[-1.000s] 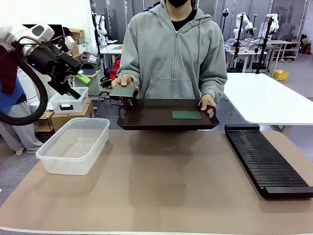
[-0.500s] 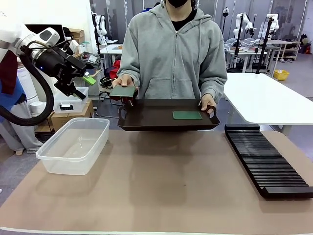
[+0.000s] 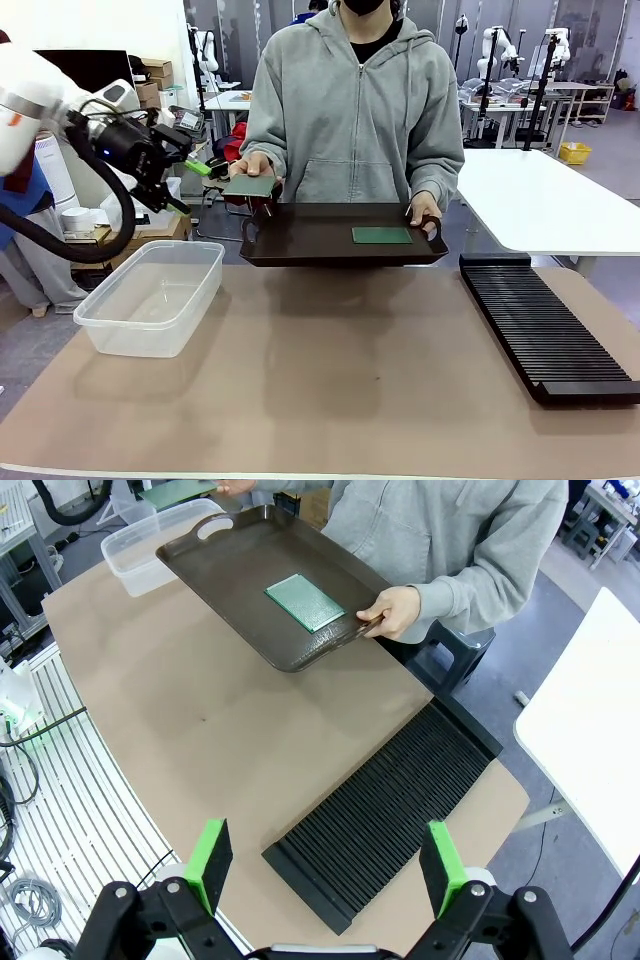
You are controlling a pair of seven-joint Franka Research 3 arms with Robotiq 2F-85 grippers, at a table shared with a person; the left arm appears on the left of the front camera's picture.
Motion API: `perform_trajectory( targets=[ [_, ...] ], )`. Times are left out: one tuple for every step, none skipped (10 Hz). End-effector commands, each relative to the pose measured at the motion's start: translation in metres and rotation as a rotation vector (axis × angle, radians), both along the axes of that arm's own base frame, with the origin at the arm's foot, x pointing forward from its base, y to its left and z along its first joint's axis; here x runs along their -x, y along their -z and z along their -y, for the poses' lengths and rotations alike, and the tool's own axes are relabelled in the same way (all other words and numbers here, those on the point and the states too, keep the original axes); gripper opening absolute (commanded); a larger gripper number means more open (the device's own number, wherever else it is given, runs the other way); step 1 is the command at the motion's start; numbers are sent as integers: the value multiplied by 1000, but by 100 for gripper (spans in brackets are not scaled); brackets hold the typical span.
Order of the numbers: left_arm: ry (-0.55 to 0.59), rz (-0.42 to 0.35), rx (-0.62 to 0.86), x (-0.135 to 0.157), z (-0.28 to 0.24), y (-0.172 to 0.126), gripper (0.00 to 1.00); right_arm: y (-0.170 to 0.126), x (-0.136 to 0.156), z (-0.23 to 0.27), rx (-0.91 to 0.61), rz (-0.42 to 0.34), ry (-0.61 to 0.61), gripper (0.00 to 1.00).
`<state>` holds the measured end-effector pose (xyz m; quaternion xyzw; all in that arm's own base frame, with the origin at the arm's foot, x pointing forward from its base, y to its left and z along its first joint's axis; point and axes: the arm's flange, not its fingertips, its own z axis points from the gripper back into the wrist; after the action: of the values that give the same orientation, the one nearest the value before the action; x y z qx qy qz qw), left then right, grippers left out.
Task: Sort PCBs into racks and boxes based on the side picked up.
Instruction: Pick up the Blank PCB handed by the Human.
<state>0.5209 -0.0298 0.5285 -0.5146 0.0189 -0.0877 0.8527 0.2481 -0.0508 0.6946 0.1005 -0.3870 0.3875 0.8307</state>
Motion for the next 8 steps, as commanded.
perform_trajectory(
  targets=[
    [-46,-79,124,-18,3,3,100,2,0,0,1,-8,-3,100],
    [-47,-75,198,-27,4,12,100,2,0,0,1,-8,-3,100],
    [-40,-69,231,-33,3,17,100,2,0,0,1,-8,-3,100],
    [-25,-62,253,-35,5,19,100,2,0,0,1,-8,-3,100],
    [-5,-51,268,-35,9,20,100,2,0,0,1,-8,-3,100],
    [8,-79,267,-36,14,23,100,2,0,0,1,-8,-3,100],
    [26,-70,267,-38,17,25,100,2,0,0,1,-8,-3,100],
    [51,-54,279,-43,20,28,100,2,0,0,1,-8,-3,100]
  ],
)
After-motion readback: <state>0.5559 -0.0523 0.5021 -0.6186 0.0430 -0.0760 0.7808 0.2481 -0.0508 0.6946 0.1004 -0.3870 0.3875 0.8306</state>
